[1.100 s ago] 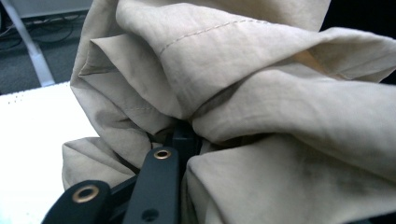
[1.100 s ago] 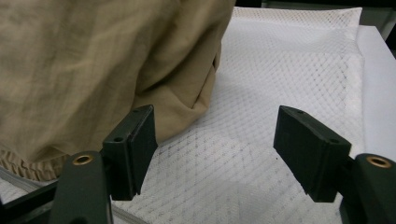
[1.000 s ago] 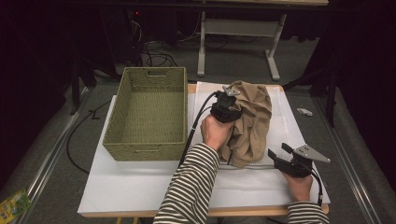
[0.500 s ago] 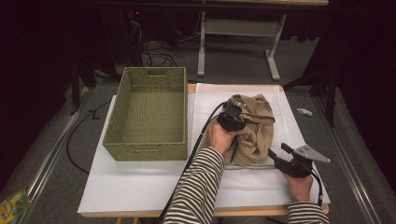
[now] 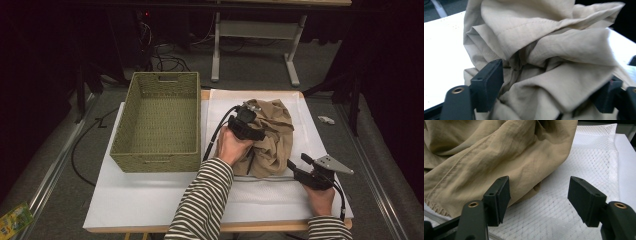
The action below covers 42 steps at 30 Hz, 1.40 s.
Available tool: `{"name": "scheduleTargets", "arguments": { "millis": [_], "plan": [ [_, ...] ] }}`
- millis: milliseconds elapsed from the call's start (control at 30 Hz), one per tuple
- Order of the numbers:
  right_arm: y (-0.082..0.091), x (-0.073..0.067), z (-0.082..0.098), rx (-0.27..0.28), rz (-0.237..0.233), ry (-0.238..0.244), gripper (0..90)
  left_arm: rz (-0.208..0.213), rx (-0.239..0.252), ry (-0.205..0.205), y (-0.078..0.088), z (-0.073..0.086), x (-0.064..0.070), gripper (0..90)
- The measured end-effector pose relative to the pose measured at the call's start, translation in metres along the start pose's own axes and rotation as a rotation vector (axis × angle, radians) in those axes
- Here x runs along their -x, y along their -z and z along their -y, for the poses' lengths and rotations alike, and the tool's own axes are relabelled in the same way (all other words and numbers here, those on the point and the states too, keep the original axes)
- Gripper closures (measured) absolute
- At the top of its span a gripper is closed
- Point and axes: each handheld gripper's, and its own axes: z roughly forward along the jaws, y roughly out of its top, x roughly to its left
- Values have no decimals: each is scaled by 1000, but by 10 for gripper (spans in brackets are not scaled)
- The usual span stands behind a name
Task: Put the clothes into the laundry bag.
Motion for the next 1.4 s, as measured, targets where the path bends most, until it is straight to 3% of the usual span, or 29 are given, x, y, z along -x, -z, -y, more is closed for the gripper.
{"name": "scheduleTargets", "arguments": {
  "millis": [333, 567, 900, 1133, 1400],
  "plan": [
    [0, 0, 0, -2, 0, 5, 342, 17, 37, -12, 26, -1, 1, 183],
    [0, 0, 0, 0, -1, -1, 343, 14, 72, -32, 46, 1, 4, 238],
    [0, 0, 0, 0, -6, -5, 367, 15, 106, -17, 67, 20, -4, 293],
    [0, 0, 0, 0, -14, 10, 403, 39, 137, -8, 77, 37, -7, 352],
    [0, 0, 0, -1, -16, 10, 408, 10, 166, -26, 82, 52, -6, 332]
  ]
}}
